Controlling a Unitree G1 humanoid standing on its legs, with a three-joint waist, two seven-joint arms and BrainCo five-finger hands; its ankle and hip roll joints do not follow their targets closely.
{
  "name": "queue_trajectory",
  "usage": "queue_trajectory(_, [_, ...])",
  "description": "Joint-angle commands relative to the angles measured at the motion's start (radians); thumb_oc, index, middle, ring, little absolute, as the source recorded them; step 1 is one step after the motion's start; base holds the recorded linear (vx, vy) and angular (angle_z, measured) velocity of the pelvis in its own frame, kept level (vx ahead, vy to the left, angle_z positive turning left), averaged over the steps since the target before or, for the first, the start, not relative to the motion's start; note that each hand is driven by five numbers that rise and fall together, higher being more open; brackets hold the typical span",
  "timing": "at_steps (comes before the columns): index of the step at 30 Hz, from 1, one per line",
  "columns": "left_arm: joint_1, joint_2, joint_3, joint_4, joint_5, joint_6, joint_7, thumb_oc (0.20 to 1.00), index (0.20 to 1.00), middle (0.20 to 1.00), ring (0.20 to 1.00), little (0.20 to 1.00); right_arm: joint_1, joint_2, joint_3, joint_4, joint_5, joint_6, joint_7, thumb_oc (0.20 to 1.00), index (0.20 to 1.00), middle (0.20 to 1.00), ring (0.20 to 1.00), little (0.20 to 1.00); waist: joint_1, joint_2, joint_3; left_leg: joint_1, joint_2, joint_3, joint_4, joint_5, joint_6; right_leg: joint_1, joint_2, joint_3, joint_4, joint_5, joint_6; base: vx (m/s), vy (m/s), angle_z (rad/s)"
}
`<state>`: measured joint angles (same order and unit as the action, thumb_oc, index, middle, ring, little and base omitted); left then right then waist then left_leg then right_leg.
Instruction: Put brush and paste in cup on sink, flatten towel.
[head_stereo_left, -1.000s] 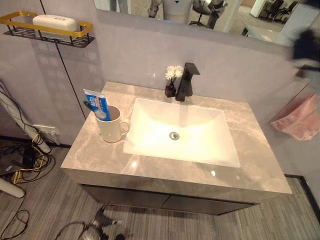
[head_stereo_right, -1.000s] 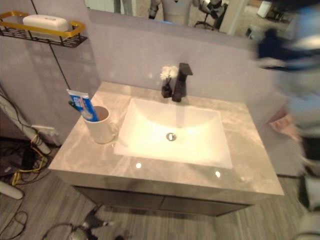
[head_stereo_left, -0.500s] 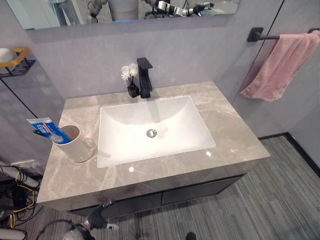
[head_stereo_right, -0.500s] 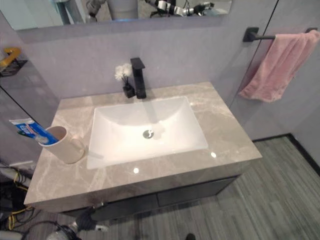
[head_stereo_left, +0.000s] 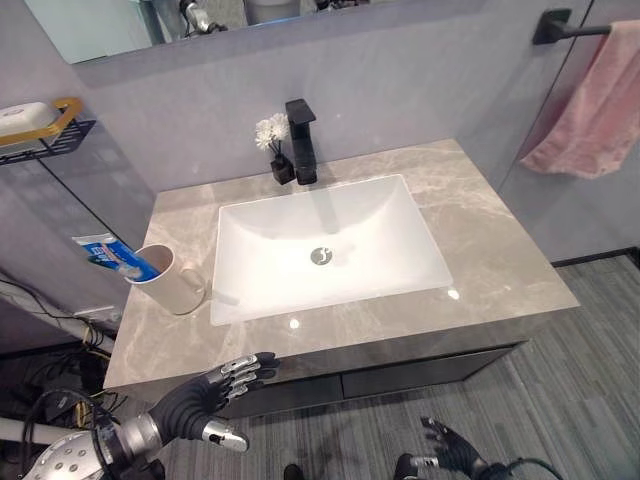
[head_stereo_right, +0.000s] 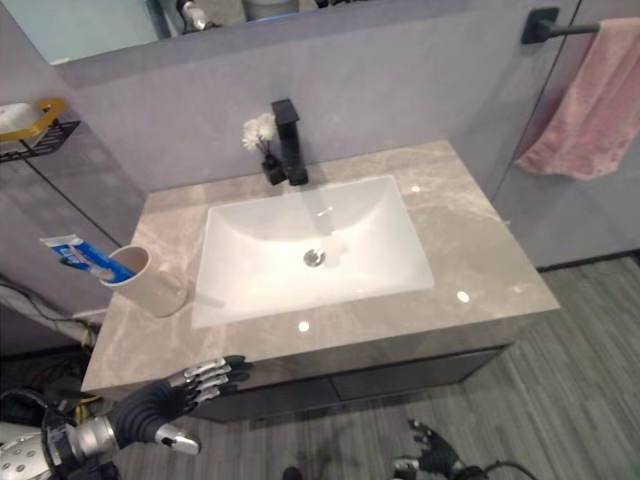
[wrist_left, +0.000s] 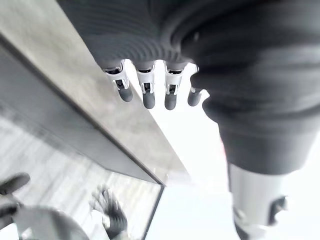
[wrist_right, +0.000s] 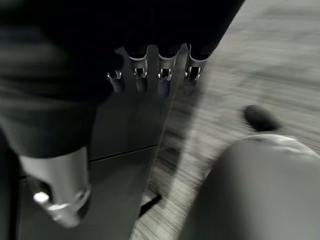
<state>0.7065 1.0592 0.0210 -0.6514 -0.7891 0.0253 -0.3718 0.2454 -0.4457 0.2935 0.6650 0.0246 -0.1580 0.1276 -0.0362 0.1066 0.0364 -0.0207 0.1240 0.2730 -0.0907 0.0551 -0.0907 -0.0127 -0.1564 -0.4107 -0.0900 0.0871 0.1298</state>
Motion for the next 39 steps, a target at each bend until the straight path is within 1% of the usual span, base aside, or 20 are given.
queue_trajectory(1, [-0.028,-0.022,0.078,0.015,-0.060,-0.076,0.037,1.000,1.000,1.000,1.000,1.000,-0.045,-0.042,-0.045,0.089,0.004,-0.040,-0.030,1.000,1.000,1.000,1.000,1.000,0.001,-0.041,0.011,-0.048,0.058,-0.051,0.003,0.041,-0.036,0.010,-0.048,0.023,0.003,-0.029,0.054,-0.01,-0.054,0.22])
queue_trajectory(2, [-0.020,-0.041,0.107,0.008,-0.049,-0.102,0.053,1.000,1.000,1.000,1.000,1.000,-0.033,-0.041,-0.033,0.088,-0.020,-0.043,-0.040,1.000,1.000,1.000,1.000,1.000,0.010,-0.041,0.010,-0.056,0.058,-0.062,0.003,0.044,-0.038,0.013,-0.048,0.011,0.003,-0.033,0.052,0.00,-0.049,0.23])
queue_trajectory(3, [-0.015,-0.057,0.118,0.013,-0.053,-0.111,0.061,0.925,0.925,0.925,0.925,0.925,-0.022,-0.041,-0.035,0.079,-0.027,-0.047,-0.044,1.000,1.000,1.000,1.000,1.000,0.012,-0.042,0.012,-0.057,0.057,-0.067,0.003,0.044,-0.038,0.016,-0.047,0.004,0.003,-0.034,0.052,0.01,-0.052,0.29])
queue_trajectory(4, [-0.007,-0.100,0.135,0.034,-0.035,-0.128,0.086,0.200,0.200,0.200,0.200,0.200,-0.010,-0.035,-0.040,0.083,-0.032,-0.051,-0.056,1.000,1.000,1.000,1.000,1.000,0.018,-0.045,0.014,-0.060,0.056,-0.075,0.003,0.045,-0.039,0.021,-0.047,-0.008,0.003,-0.037,0.051,0.01,-0.032,0.33])
queue_trajectory(8, [-0.010,-0.253,0.188,0.095,0.059,-0.179,0.154,0.200,0.200,0.200,0.200,0.200,-0.007,0.028,-0.095,0.106,0.051,-0.051,-0.084,1.000,1.000,1.000,1.000,1.000,0.038,-0.057,0.019,-0.064,0.055,-0.088,0.003,0.044,-0.036,0.028,-0.045,-0.027,0.003,-0.045,0.047,0.02,-0.028,0.22])
queue_trajectory(15, [-0.052,-0.355,0.232,0.187,0.188,-0.221,0.217,0.200,0.200,0.200,0.200,0.200,-0.016,0.069,-0.134,0.101,0.146,-0.049,-0.101,1.000,1.000,1.000,1.000,1.000,0.051,-0.068,0.029,-0.071,0.060,-0.109,0.003,0.026,-0.046,0.034,-0.041,-0.025,0.003,-0.066,0.048,0.03,-0.017,0.03])
queue_trajectory(16, [-0.054,-0.356,0.232,0.187,0.190,-0.221,0.218,0.200,0.200,0.200,0.200,0.200,-0.018,0.069,-0.135,0.102,0.146,-0.050,-0.102,1.000,1.000,1.000,1.000,1.000,0.051,-0.068,0.034,-0.080,0.058,-0.099,0.003,0.045,-0.038,0.025,-0.043,-0.038,0.003,-0.049,0.041,0.01,-0.007,0.04])
queue_trajectory(17, [-0.060,-0.366,0.249,0.190,0.232,-0.232,0.232,0.200,0.200,0.200,0.200,0.200,-0.022,0.073,-0.137,0.107,0.152,-0.048,-0.106,1.000,1.000,1.000,1.000,1.000,0.054,-0.069,0.032,-0.072,0.060,-0.108,0.003,0.024,-0.047,0.033,-0.040,-0.027,0.003,-0.065,0.049,-0.07,0.012,0.09])
queue_trajectory(18, [-0.067,-0.376,0.261,0.193,0.259,-0.241,0.242,0.200,0.200,0.200,0.200,0.200,-0.028,0.072,-0.138,0.104,0.156,-0.048,-0.106,1.000,1.000,1.000,1.000,1.000,0.055,-0.071,0.040,-0.086,0.057,-0.098,0.003,0.045,-0.038,0.020,-0.044,-0.040,0.003,-0.047,0.041,0.08,-0.010,0.10])
queue_trajectory(19, [-0.079,-0.389,0.264,0.211,0.271,-0.244,0.251,0.200,0.200,0.200,0.200,0.200,-0.033,0.073,-0.139,0.106,0.159,-0.047,-0.108,1.000,1.000,1.000,1.000,1.000,0.056,-0.071,0.038,-0.078,0.059,-0.104,0.003,0.024,-0.046,0.025,-0.043,-0.027,0.003,-0.062,0.050,-0.07,0.028,0.14])
queue_trajectory(20, [-0.098,-0.399,0.264,0.226,0.278,-0.247,0.263,0.200,0.200,0.200,0.200,0.200,-0.040,0.069,-0.141,0.103,0.162,-0.043,-0.110,1.000,1.000,1.000,1.000,1.000,0.056,-0.072,0.047,-0.091,0.057,-0.094,0.003,0.044,-0.037,0.010,-0.046,-0.038,0.003,-0.042,0.042,-0.01,0.022,0.09])
queue_trajectory(23, [-0.138,-0.419,0.255,0.234,0.314,-0.245,0.272,0.200,0.200,0.200,0.200,0.200,-0.046,0.057,-0.144,0.092,0.160,-0.039,-0.108,1.000,1.000,1.000,1.000,1.000,0.056,-0.070,0.058,-0.102,0.054,-0.086,0.003,0.040,-0.033,-0.008,-0.049,-0.031,0.003,-0.036,0.043,0.01,0.012,0.01])
queue_trajectory(24, [-0.145,-0.421,0.249,0.235,0.319,-0.240,0.272,0.200,0.200,0.200,0.200,0.200,-0.042,0.054,-0.145,0.087,0.157,-0.036,-0.108,1.000,1.000,1.000,1.000,1.000,0.051,-0.069,0.056,-0.094,0.055,-0.094,0.003,0.019,-0.040,-0.004,-0.048,-0.018,0.003,-0.051,0.052,0.03,0.015,-0.05])
queue_trajectory(25, [-0.147,-0.422,0.248,0.235,0.319,-0.240,0.272,0.200,0.200,0.200,0.200,0.200,-0.042,0.054,-0.146,0.085,0.157,-0.035,-0.108,1.000,1.000,1.000,1.000,1.000,0.052,-0.068,0.061,-0.103,0.053,-0.083,0.003,0.038,-0.032,-0.012,-0.050,-0.030,0.003,-0.035,0.044,0.02,0.009,-0.06])
queue_trajectory(28, [-0.189,-0.413,0.224,0.250,0.336,-0.229,0.269,0.200,0.200,0.200,0.200,0.200,-0.059,0.046,-0.145,0.097,0.155,-0.028,-0.111,1.000,1.000,1.000,1.000,1.000,0.040,-0.062,0.066,-0.102,0.053,-0.087,0.003,0.018,-0.039,-0.020,-0.052,-0.009,0.003,-0.049,0.053,0.04,0.015,-0.13])
queue_trajectory(29, [-0.199,-0.407,0.225,0.251,0.364,-0.229,0.266,0.200,0.200,0.200,0.200,0.200,-0.063,0.046,-0.148,0.095,0.158,-0.026,-0.110,1.000,1.000,1.000,1.000,1.000,0.036,-0.061,0.072,-0.115,0.051,-0.074,0.003,0.038,-0.032,-0.034,-0.055,-0.018,0.003,-0.032,0.045,0.00,0.027,-0.18])
queue_trajectory(30, [-0.216,-0.408,0.218,0.265,0.402,-0.230,0.274,0.200,0.200,0.200,0.200,0.200,-0.060,0.046,-0.157,0.099,0.165,-0.026,-0.109,1.000,1.000,1.000,1.000,1.000,0.029,-0.061,0.071,-0.110,0.053,-0.079,0.003,0.017,-0.039,-0.033,-0.054,-0.001,0.003,-0.049,0.054,-0.07,0.034,-0.11])
queue_trajectory(31, [-0.228,-0.407,0.211,0.276,0.406,-0.230,0.274,0.200,0.200,0.200,0.200,0.200,-0.060,0.041,-0.159,0.094,0.162,-0.025,-0.108,1.000,1.000,1.000,1.000,1.000,0.026,-0.061,0.078,-0.119,0.051,-0.067,0.003,0.036,-0.031,-0.044,-0.055,-0.009,0.003,-0.032,0.045,0.02,0.018,-0.10])
queue_trajectory(36, [-0.276,-0.427,0.185,0.316,0.412,-0.221,0.283,0.200,0.200,0.200,0.200,0.200,-0.050,0.021,-0.154,0.088,0.128,-0.018,-0.107,1.000,1.000,1.000,1.000,1.000,0.012,-0.065,0.080,-0.113,0.054,-0.055,0.003,0.032,-0.030,-0.049,-0.053,0.003,0.003,-0.033,0.043,0.02,-0.003,-0.07])
queue_trajectory(39, [-0.299,-0.450,0.168,0.348,0.359,-0.207,0.285,0.200,0.200,0.200,0.200,0.200,-0.057,0.014,-0.164,0.101,0.121,-0.013,-0.113,1.000,1.000,1.000,1.000,1.000,0.000,-0.069,0.081,-0.109,0.056,-0.045,0.003,0.030,-0.029,-0.055,-0.050,0.014,0.003,-0.033,0.041,0.02,-0.009,-0.06])
